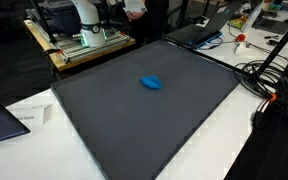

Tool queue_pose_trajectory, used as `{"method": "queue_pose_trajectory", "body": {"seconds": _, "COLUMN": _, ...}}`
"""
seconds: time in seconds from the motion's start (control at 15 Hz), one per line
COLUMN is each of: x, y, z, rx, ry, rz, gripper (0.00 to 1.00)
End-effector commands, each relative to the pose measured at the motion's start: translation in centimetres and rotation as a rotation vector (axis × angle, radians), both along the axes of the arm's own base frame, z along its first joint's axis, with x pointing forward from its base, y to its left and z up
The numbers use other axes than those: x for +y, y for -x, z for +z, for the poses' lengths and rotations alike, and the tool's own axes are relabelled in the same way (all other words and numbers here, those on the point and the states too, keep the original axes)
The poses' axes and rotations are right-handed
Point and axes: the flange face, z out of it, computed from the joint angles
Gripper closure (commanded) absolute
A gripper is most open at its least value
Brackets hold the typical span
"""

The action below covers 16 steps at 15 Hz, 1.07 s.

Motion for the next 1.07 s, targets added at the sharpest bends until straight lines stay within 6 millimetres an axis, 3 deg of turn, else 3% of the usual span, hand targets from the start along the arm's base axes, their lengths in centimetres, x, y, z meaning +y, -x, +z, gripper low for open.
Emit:
{"method": "queue_pose_trajectory", "body": {"seconds": 0.0, "x": -1.1, "y": 0.3, "z": 0.7, "rx": -0.031, "ry": -0.091, "rz": 0.101, "gripper": 0.00}}
{"method": "queue_pose_trajectory", "body": {"seconds": 0.07, "x": -1.6, "y": 0.3, "z": 0.6, "rx": -0.035, "ry": -0.102, "rz": 0.122, "gripper": 0.19}}
{"method": "queue_pose_trajectory", "body": {"seconds": 0.53, "x": -3.9, "y": 0.6, "z": -0.2, "rx": -0.027, "ry": -0.147, "rz": 0.211, "gripper": 0.69}}
{"method": "queue_pose_trajectory", "body": {"seconds": 0.73, "x": -3.6, "y": 0.6, "z": -0.3, "rx": -0.020, "ry": -0.152, "rz": 0.230, "gripper": 0.91}}
{"method": "queue_pose_trajectory", "body": {"seconds": 0.87, "x": -3.2, "y": 0.7, "z": -0.3, "rx": -0.019, "ry": -0.156, "rz": 0.235, "gripper": 1.00}}
{"method": "queue_pose_trajectory", "body": {"seconds": 1.0, "x": -2.7, "y": 0.7, "z": -0.3, "rx": -0.012, "ry": -0.167, "rz": 0.237, "gripper": 1.00}}
